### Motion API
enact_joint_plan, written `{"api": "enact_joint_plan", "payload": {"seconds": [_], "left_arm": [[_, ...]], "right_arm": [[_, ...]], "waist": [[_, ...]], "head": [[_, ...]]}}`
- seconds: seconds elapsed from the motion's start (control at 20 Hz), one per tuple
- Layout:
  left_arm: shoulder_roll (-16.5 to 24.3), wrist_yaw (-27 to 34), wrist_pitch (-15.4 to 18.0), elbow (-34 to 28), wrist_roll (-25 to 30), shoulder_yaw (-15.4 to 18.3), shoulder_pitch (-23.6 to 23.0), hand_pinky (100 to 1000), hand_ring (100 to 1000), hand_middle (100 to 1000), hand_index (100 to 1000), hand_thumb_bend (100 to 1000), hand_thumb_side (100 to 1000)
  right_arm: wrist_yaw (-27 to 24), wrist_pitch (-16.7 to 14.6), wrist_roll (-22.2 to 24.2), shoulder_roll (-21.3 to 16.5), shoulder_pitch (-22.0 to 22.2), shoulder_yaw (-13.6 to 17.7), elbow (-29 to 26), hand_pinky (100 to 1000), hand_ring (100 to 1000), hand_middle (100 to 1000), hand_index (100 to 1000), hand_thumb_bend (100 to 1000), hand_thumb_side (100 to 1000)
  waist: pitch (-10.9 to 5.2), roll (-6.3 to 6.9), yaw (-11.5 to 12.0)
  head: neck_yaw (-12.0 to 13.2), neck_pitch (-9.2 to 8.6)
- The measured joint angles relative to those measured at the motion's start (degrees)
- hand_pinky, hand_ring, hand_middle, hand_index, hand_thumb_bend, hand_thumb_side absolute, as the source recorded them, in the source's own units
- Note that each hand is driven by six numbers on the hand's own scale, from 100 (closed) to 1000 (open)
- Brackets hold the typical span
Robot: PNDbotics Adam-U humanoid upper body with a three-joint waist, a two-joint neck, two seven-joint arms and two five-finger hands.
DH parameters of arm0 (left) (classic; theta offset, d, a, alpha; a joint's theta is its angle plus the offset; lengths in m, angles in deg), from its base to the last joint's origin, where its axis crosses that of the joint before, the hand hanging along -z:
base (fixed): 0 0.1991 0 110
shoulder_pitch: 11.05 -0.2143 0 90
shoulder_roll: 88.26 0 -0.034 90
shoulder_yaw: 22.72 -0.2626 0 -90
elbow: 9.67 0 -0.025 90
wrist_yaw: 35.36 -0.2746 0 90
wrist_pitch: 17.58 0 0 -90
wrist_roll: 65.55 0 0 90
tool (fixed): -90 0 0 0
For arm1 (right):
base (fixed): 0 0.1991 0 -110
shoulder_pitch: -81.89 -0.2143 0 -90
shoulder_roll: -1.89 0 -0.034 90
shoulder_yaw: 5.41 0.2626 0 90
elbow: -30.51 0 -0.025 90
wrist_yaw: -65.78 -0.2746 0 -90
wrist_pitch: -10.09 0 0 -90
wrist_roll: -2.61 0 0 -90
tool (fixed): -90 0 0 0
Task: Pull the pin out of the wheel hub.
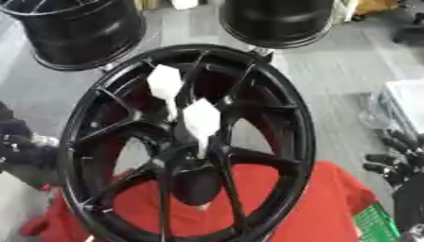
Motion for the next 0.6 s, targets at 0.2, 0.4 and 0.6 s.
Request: {"api": "enact_joint_plan", "payload": {"seconds": [0.2, 0.4, 0.6], "left_arm": [[0.00, 0.00, 0.06, -0.01, 0.06, 0.00, 0.00, 591, 476, 621, 784, 257, 859], [0.00, 0.00, 0.06, -0.01, 0.07, -0.01, 0.00, 591, 476, 620, 783, 257, 859], [0.00, 0.03, 0.07, -0.02, 0.09, -0.01, 0.00, 591, 477, 620, 784, 256, 858]], "right_arm": [[0.00, 0.02, 0.01, 0.00, 0.00, 0.00, 0.00, 558, 576, 752, 838, 100, 1000], [0.00, 0.02, 0.01, 0.00, 0.00, 0.00, 0.00, 558, 576, 752, 838, 100, 1000], [0.00, 0.02, 0.00, 0.00, 0.00, 0.00, 0.00, 558, 576, 752, 838, 100, 1000]], "waist": [[0.00, 0.02, 0.00], [0.00, 0.02, 0.00], [0.00, 0.05, 0.00]], "head": [[0.00, 0.00], [0.01, 0.00], [0.01, 0.00]]}}
